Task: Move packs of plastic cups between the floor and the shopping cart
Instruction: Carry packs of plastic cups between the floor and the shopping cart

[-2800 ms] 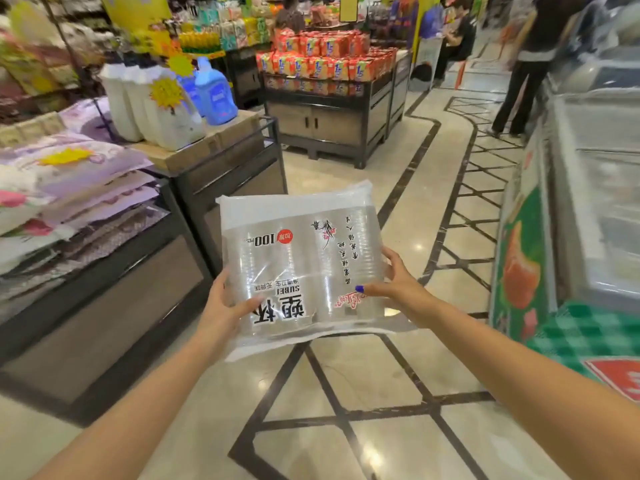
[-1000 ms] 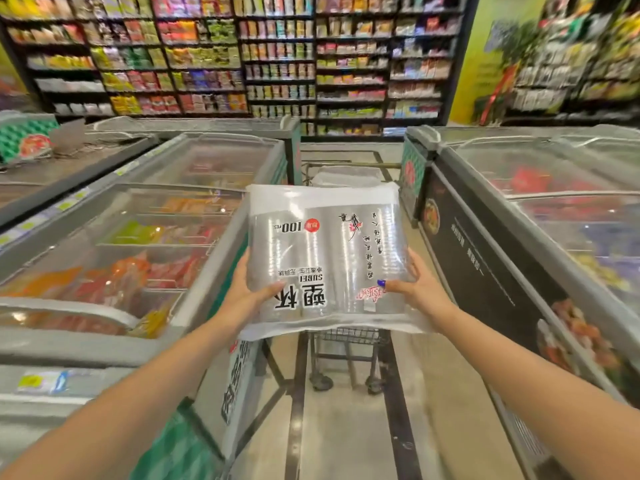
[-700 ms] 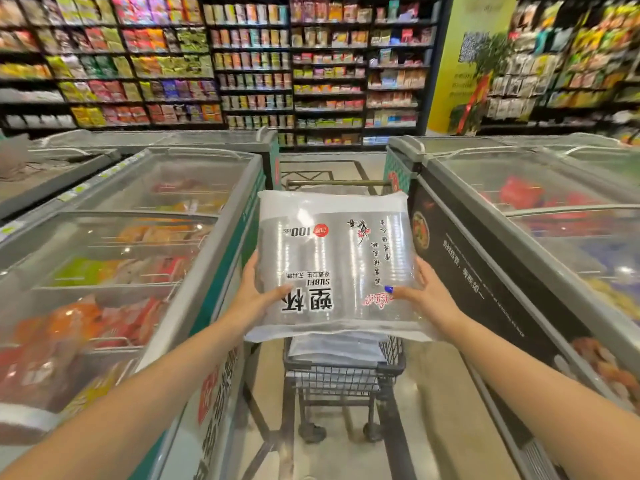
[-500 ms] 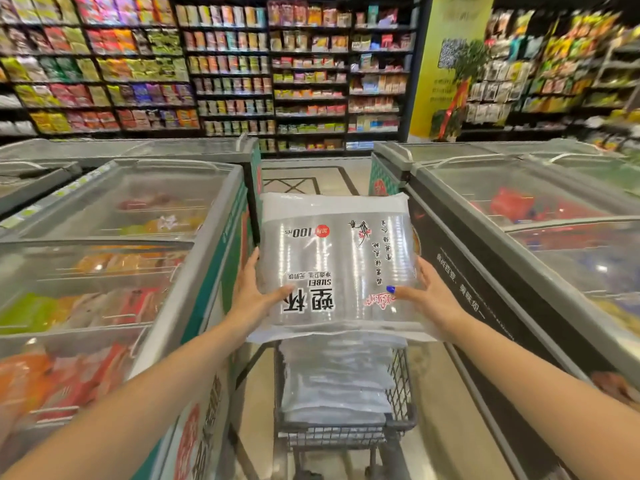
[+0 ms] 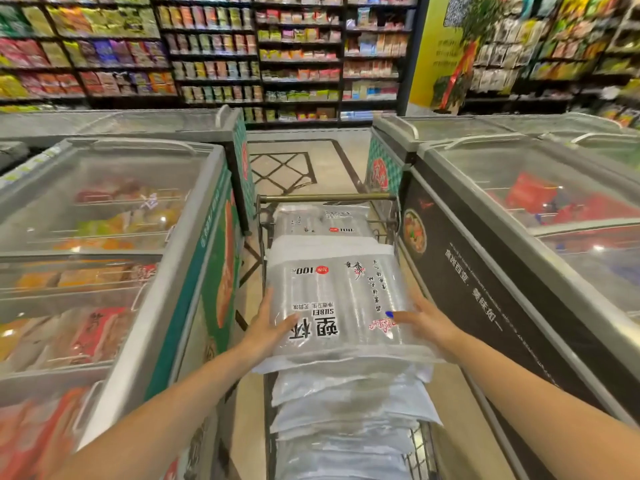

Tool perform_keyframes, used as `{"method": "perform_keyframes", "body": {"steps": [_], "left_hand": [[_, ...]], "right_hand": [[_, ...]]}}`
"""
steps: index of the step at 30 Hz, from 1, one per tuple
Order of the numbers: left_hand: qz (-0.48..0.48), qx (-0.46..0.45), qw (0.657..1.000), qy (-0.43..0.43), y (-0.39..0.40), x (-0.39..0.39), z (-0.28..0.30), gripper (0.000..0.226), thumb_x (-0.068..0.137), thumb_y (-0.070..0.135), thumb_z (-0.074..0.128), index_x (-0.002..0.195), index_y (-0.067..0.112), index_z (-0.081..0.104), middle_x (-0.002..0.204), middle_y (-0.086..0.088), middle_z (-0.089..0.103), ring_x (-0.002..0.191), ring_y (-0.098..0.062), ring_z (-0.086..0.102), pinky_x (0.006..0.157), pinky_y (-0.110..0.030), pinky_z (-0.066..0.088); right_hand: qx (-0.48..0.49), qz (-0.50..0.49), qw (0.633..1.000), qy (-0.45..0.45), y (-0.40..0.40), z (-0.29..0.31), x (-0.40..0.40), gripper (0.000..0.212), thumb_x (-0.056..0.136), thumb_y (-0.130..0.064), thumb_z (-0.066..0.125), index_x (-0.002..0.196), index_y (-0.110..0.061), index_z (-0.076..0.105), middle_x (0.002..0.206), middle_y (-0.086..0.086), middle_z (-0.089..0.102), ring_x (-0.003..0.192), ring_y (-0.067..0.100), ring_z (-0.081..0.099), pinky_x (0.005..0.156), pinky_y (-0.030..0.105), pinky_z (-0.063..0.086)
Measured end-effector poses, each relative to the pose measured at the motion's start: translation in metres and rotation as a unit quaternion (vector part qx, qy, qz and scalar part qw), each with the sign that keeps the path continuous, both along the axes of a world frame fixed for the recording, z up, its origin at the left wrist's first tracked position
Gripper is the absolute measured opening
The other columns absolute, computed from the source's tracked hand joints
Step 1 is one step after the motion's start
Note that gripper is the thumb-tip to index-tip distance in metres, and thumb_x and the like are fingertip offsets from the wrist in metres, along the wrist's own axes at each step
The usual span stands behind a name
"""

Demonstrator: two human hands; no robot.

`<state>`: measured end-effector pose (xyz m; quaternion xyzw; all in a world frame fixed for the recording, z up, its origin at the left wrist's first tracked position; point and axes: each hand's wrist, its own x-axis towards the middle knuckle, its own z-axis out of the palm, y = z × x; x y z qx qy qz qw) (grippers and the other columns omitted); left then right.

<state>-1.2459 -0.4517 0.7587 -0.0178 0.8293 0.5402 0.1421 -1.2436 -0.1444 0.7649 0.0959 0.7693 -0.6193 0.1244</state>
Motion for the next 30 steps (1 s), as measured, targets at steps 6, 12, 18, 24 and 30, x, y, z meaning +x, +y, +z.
{"method": "perform_keyframes", "body": {"steps": [6, 12, 18, 24, 30], "left_hand": [[0.014, -0.01, 1.0, -0.012, 0.014, -0.003, 0.002, 0.098, 0.083, 0.061, 0.057, 0.154, 0.032, -0.005, 0.162, 0.009, 0.007, 0.148, -0.022, 0.015, 0.115, -0.052, 0.026], [0.026, -0.024, 0.999, -0.007, 0.024, 0.01, -0.002, 0.093, 0.088, 0.055, 0.057, 0.155, 0.029, -0.002, 0.161, 0.01, 0.008, 0.148, -0.017, 0.014, 0.119, -0.042, 0.019], [0.017, -0.024, 0.998, -0.052, 0.021, -0.008, -0.001, 0.092, 0.087, 0.054, 0.056, 0.154, 0.031, -0.003, 0.163, 0.007, 0.004, 0.149, -0.019, 0.012, 0.119, -0.046, 0.018], [-0.012, -0.026, 0.998, -0.061, 0.032, -0.023, 0.0, 0.09, 0.092, 0.05, 0.051, 0.154, 0.027, -0.011, 0.163, 0.007, -0.006, 0.149, -0.017, 0.004, 0.119, -0.042, 0.012], [-0.042, -0.282, 0.957, -0.045, 0.026, -0.039, 0.013, 0.099, 0.077, 0.08, 0.045, 0.154, 0.036, 0.001, 0.162, -0.005, 0.01, 0.149, -0.031, 0.006, 0.117, -0.053, 0.014]], "right_hand": [[0.014, 0.035, 0.998, -0.042, 0.021, 0.003, -0.019, 0.06, 0.079, -0.022, 0.074, 0.129, -0.036, 0.044, 0.119, -0.014, 0.054, 0.106, 0.01, 0.055, 0.076, 0.029, 0.043], [0.029, 0.056, 0.995, -0.079, 0.044, -0.011, -0.019, 0.068, 0.069, -0.043, 0.078, 0.129, -0.04, 0.047, 0.131, -0.02, 0.046, 0.117, 0.01, 0.05, 0.088, 0.033, 0.042], [0.024, 0.082, 0.992, -0.088, 0.041, -0.015, -0.026, 0.059, 0.077, -0.038, 0.076, 0.129, -0.036, 0.05, 0.122, -0.013, 0.064, 0.107, 0.013, 0.064, 0.085, 0.035, 0.051], [0.013, 0.086, 0.994, -0.066, 0.035, -0.011, -0.039, 0.052, 0.092, -0.023, 0.064, 0.136, -0.034, 0.039, 0.117, -0.019, 0.057, 0.105, 0.004, 0.056, 0.081, 0.031, 0.047], [0.173, 0.116, 0.978, -0.012, 0.047, -0.018, -0.066, 0.122, 0.045, -0.061, 0.083, 0.149, -0.026, 0.03, 0.143, -0.002, 0.05, 0.124, 0.021, 0.052, 0.096, 0.034, 0.046]]}}
